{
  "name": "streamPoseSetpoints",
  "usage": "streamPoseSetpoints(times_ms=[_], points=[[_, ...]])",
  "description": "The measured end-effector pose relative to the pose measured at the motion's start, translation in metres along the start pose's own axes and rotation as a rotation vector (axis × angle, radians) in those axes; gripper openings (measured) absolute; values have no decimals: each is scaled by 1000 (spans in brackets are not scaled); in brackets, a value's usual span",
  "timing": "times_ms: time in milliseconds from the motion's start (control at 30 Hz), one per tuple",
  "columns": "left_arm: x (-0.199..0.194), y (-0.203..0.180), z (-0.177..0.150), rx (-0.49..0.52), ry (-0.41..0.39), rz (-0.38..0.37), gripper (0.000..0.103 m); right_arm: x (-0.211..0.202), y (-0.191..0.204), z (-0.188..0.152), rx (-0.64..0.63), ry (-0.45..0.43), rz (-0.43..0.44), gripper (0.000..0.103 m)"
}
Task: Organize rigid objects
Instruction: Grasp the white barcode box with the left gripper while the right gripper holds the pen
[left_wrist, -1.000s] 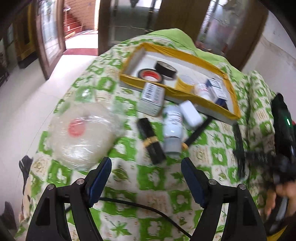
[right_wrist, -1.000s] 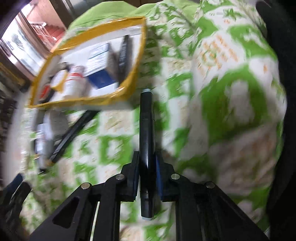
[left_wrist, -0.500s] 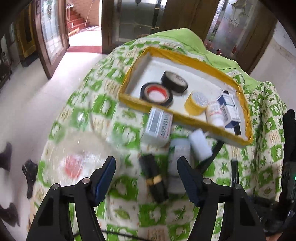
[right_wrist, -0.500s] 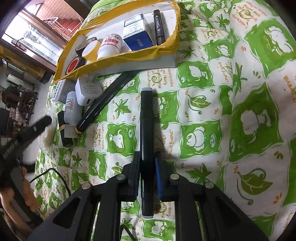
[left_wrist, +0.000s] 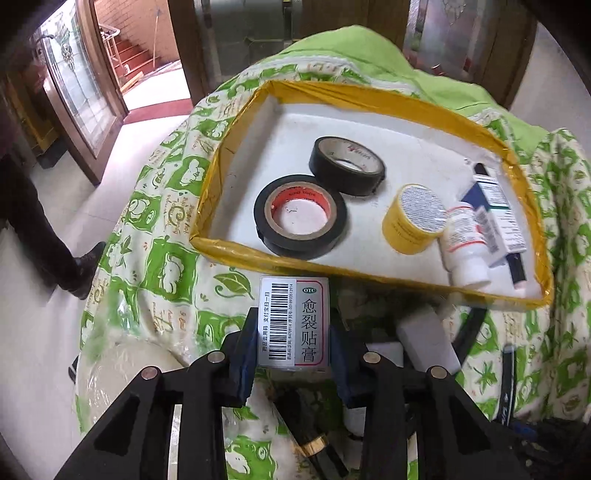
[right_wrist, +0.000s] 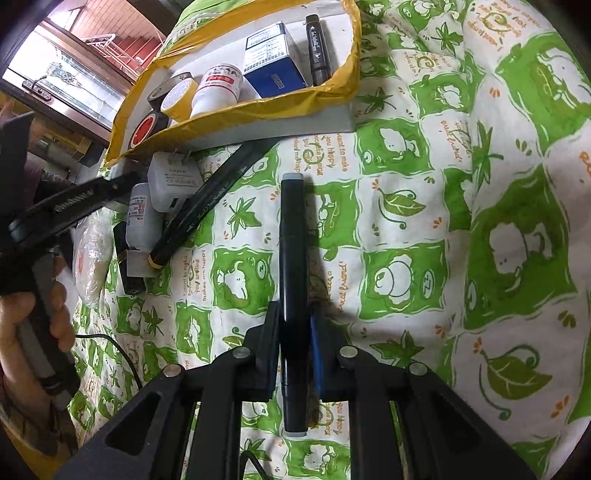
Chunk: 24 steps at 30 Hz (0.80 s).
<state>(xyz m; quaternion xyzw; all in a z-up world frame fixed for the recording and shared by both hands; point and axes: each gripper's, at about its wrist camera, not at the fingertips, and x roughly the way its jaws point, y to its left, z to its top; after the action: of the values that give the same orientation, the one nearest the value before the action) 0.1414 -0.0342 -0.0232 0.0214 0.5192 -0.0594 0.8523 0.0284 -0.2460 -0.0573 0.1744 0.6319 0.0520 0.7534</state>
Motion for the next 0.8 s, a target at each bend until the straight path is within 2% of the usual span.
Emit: streamPoseSetpoints(times_ms=[167,300,467,600,800], points=[[-28,4,-31,10,-6,-75,35,2,-8,3,22,2,24,14],[-55,-1,-72,27,5,-133,35,1,-14,5,41,1,45,14],[-65,-18,-117,33,29,-181,35,-3,-6,2,7,-28,17,14],[-68,-27,-126,50,15,-198,35,-8,0,-1,-17,-57,6,14],[-66,-18,-126,4,18,-218,35,-1,2,-2,-20,-46,-14,14]])
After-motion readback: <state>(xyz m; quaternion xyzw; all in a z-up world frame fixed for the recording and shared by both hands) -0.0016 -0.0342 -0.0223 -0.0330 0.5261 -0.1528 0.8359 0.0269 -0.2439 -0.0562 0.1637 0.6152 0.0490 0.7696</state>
